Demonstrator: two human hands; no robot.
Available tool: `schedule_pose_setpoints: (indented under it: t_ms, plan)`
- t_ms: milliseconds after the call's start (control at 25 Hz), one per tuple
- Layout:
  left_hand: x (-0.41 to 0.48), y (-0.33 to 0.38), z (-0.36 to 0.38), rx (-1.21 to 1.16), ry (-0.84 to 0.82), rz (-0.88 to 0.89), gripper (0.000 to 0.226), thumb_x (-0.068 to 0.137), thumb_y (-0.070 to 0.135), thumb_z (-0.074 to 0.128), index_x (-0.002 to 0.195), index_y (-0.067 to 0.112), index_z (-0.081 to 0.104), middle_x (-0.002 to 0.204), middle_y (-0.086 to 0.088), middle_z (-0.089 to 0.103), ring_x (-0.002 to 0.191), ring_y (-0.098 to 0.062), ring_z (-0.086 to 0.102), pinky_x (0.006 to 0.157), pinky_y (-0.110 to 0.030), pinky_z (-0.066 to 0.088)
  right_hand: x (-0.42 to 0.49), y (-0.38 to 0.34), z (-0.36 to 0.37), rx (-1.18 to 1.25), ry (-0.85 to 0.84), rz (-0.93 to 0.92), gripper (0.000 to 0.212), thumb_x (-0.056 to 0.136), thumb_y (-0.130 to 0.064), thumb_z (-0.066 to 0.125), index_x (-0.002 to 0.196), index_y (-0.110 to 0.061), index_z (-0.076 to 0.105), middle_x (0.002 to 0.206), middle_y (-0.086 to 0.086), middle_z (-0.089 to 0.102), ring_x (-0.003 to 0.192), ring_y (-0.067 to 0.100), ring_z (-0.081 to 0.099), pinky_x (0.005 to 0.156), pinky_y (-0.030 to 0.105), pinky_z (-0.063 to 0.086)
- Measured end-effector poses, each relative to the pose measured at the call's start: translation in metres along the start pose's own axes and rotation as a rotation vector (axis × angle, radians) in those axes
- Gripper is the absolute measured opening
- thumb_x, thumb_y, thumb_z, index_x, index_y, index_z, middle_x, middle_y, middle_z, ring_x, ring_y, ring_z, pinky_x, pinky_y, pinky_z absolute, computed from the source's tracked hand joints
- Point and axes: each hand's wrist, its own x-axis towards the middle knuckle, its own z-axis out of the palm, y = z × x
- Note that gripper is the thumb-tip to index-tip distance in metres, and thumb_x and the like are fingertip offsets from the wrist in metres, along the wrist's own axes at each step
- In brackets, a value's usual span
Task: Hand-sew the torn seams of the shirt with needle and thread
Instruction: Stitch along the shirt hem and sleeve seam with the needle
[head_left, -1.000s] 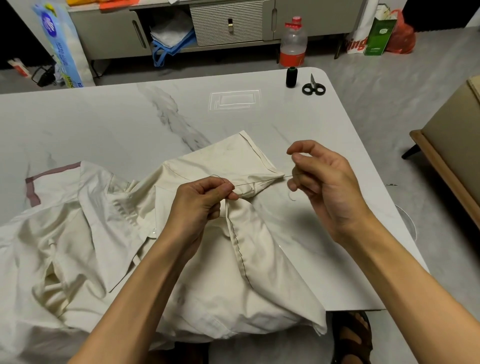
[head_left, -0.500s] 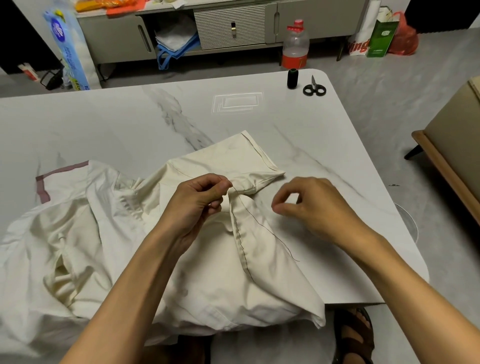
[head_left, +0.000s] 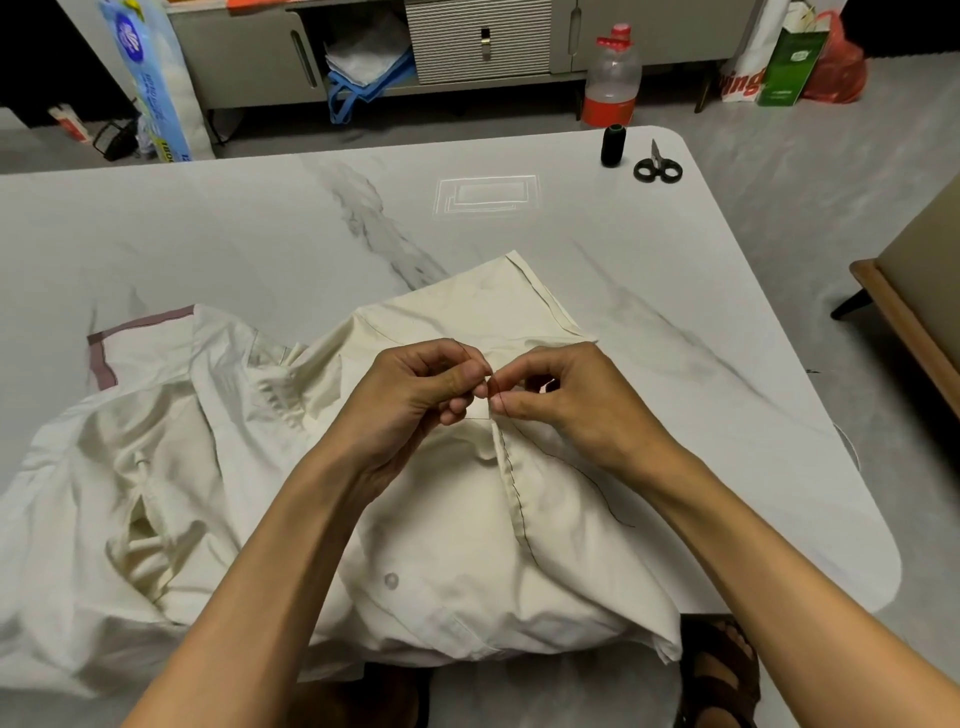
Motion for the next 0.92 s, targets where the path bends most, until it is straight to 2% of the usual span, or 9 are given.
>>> schedule_pose_setpoints:
  t_ms: [120, 280, 400, 520, 560, 640, 720, 760, 920]
  plan:
    - [-0.001, 0.0, 0.0, 0.011, -0.021, 0.0, 0.009, 0.08, 0.015, 0.068, 0.074, 0.008, 0.069, 0.072, -0.007, 0.062, 0.057, -0.01, 0.044, 0.055, -0.017, 0.04, -0.002, -0.001, 0.006, 0.007, -0.001, 0.036, 0.006, 0.079, -0.017, 0.08, 0.082, -0.021, 0.078, 0.075, -0.007, 0.068, 0.062, 0.001, 0.05, 0.063, 0.015, 0.039]
    - [-0.004, 0.002, -0.004, 0.019, -0.052, -0.01, 0.011, 0.083, 0.013, 0.065, 0.081, 0.002, 0.068, 0.077, -0.008, 0.067, 0.059, -0.011, 0.045, 0.058, -0.017, 0.042, -0.002, -0.003, 0.005, -0.019, 0.003, 0.086, 0.009, 0.086, -0.023, 0.073, 0.081, -0.016, 0.076, 0.075, 0.004, 0.071, 0.066, 0.003, 0.054, 0.064, 0.018, 0.041]
    - [-0.006, 0.005, -0.007, 0.068, -0.074, 0.003, 0.013, 0.084, 0.012, 0.065, 0.084, -0.001, 0.068, 0.073, -0.003, 0.069, 0.06, -0.012, 0.045, 0.062, -0.017, 0.044, -0.003, -0.004, 0.002, -0.006, -0.026, 0.108, 0.008, 0.089, -0.018, 0.07, 0.085, -0.013, 0.075, 0.076, -0.01, 0.072, 0.072, 0.001, 0.061, 0.07, 0.014, 0.045]
    - [-0.007, 0.006, -0.009, 0.097, -0.06, 0.007, 0.012, 0.082, 0.009, 0.067, 0.083, -0.003, 0.07, 0.072, -0.004, 0.069, 0.062, -0.013, 0.053, 0.067, -0.019, 0.05, -0.002, -0.004, 0.002, 0.015, -0.03, 0.129, 0.008, 0.089, -0.015, 0.067, 0.086, -0.012, 0.074, 0.091, -0.001, 0.076, 0.093, 0.015, 0.069, 0.087, 0.031, 0.05]
    - [-0.007, 0.006, -0.01, 0.113, -0.039, 0.007, 0.01, 0.082, 0.008, 0.068, 0.081, -0.001, 0.072, 0.073, -0.007, 0.07, 0.063, -0.014, 0.057, 0.069, -0.021, 0.052, -0.002, -0.005, 0.002, 0.027, -0.031, 0.137, 0.008, 0.09, -0.015, 0.067, 0.087, -0.011, 0.073, 0.092, 0.001, 0.076, 0.095, 0.017, 0.069, 0.089, 0.032, 0.05]
    - [-0.006, 0.005, -0.011, 0.188, 0.011, 0.026, 0.005, 0.082, 0.005, 0.072, 0.08, 0.002, 0.076, 0.077, -0.012, 0.072, 0.066, -0.016, 0.063, 0.07, -0.023, 0.054, -0.002, -0.005, 0.001, 0.054, -0.045, 0.161, 0.009, 0.09, -0.015, 0.065, 0.087, -0.01, 0.073, 0.086, -0.002, 0.074, 0.083, 0.011, 0.067, 0.079, 0.024, 0.048]
    - [-0.006, 0.003, -0.011, 0.287, 0.048, 0.069, 0.004, 0.083, 0.003, 0.074, 0.082, 0.001, 0.077, 0.078, -0.013, 0.074, 0.069, -0.017, 0.067, 0.07, -0.024, 0.055, -0.003, -0.007, 0.001, 0.091, -0.073, 0.192, 0.01, 0.091, -0.015, 0.065, 0.088, -0.009, 0.072, 0.075, -0.007, 0.066, 0.066, 0.001, 0.056, 0.066, 0.013, 0.04]
    - [-0.005, 0.002, -0.011, 0.329, 0.061, 0.099, 0.004, 0.083, 0.002, 0.075, 0.082, 0.0, 0.077, 0.078, -0.013, 0.074, 0.069, -0.017, 0.068, 0.07, -0.024, 0.054, -0.003, -0.006, 0.001, 0.119, -0.081, 0.209, 0.011, 0.091, -0.015, 0.064, 0.088, -0.007, 0.072, 0.075, -0.005, 0.064, 0.063, 0.0, 0.052, 0.063, 0.011, 0.038]
    - [-0.004, -0.005, -0.01, 0.495, 0.122, 0.267, 0.007, 0.081, 0.004, 0.078, 0.081, 0.01, 0.079, 0.074, -0.003, 0.076, 0.067, -0.017, 0.071, 0.071, -0.027, 0.057, -0.003, -0.003, 0.0, 0.369, -0.101, 0.301, 0.018, 0.09, -0.012, 0.064, 0.096, 0.004, 0.071, 0.087, 0.011, 0.064, 0.071, 0.009, 0.053, 0.065, 0.015, 0.042]
